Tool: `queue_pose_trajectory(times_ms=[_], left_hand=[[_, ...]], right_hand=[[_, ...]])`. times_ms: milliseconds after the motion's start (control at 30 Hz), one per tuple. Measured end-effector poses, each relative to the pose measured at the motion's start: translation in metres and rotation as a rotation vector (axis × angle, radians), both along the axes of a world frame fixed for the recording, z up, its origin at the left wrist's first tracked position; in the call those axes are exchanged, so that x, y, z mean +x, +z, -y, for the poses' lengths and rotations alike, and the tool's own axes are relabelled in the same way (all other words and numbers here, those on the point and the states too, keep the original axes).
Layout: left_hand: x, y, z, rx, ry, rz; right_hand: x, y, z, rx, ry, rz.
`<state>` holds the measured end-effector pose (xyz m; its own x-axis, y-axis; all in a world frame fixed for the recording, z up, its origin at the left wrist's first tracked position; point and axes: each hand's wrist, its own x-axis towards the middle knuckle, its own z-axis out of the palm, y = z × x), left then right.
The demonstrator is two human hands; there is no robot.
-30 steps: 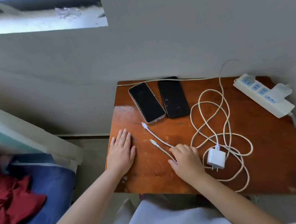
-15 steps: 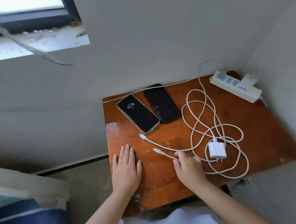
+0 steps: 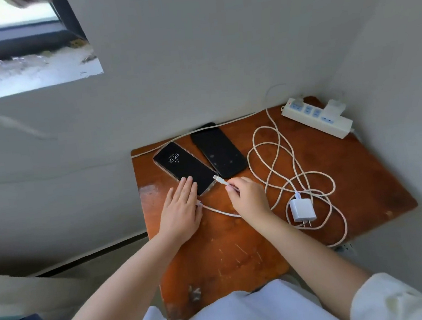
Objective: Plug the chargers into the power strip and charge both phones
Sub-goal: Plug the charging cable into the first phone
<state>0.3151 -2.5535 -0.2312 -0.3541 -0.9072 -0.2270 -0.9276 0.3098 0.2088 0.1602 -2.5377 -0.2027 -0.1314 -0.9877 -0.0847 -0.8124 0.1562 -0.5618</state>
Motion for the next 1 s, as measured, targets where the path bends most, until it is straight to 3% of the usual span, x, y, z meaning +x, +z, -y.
queue_pose_trajectory(times_ms=[233,367,600,767,900,1000], left_hand=[[-0.019,0.025,0.080,0.025,-0.212,0.057],[-0.023,0.031,0.101,0.223,-0.400,0.289],[-0.022,0.031,0.109,0.178,-0.601,0.510],[-0.022,0.038,0.113,0.110,-0.701,0.486],[-0.013,0.041,0.108,0.119,-0.633,0.408],[-0.006,0.044,0.103,0.118,-0.569,0.330]], right_hand=[[-0.015,-0.009,0.009,0.026,0.022,-0.177],[-0.015,-0.016,0.003,0.042,0.021,-0.180],[-0.002,-0.018,-0.004,0.136,0.101,-0.204],[-0.002,-0.014,-0.001,0.120,0.078,-0.155],[-0.003,-0.021,0.001,-0.115,0.047,-0.196],[-0.003,-0.021,-0.002,-0.177,0.023,-0.231]])
